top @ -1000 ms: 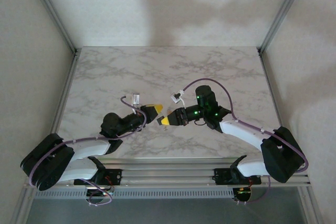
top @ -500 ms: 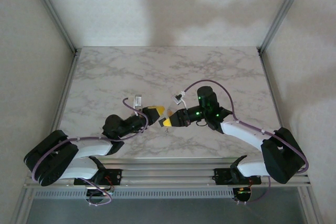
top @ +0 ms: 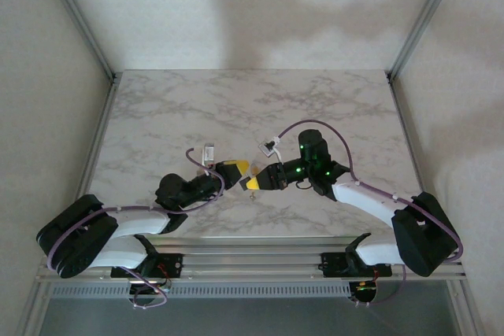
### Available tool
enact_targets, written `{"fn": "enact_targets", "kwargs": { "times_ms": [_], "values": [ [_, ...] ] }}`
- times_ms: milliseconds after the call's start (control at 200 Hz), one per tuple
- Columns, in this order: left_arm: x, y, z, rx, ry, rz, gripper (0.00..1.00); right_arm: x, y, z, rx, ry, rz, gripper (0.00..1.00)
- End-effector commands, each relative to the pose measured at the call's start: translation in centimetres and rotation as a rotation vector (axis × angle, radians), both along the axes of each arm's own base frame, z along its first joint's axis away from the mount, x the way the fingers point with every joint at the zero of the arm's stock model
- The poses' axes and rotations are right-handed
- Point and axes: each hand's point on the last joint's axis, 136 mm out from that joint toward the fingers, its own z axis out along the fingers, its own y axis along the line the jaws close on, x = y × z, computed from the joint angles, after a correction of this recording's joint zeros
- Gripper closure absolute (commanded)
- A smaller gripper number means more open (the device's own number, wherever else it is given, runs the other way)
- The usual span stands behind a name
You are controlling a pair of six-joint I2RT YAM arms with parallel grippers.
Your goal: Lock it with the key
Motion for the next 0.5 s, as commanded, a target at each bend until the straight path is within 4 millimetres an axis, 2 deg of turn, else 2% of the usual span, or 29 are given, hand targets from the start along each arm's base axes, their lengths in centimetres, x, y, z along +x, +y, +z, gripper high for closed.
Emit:
{"fn": "enact_targets", "kwargs": {
  "times_ms": [0,496],
  "values": [
    [-4.2,-2.1,-3.2,0.102,0.014,-0.2,1.0,2.7,0.1,3.0,0.08,-0.121,-0.115,1.0],
    [-5.7,-3.0,-3.4,0.109,0.004,-0.261,1.0,3.8,-0.2,2.6,0.072,-0.101,-0.153,1.0]
  ]
}}
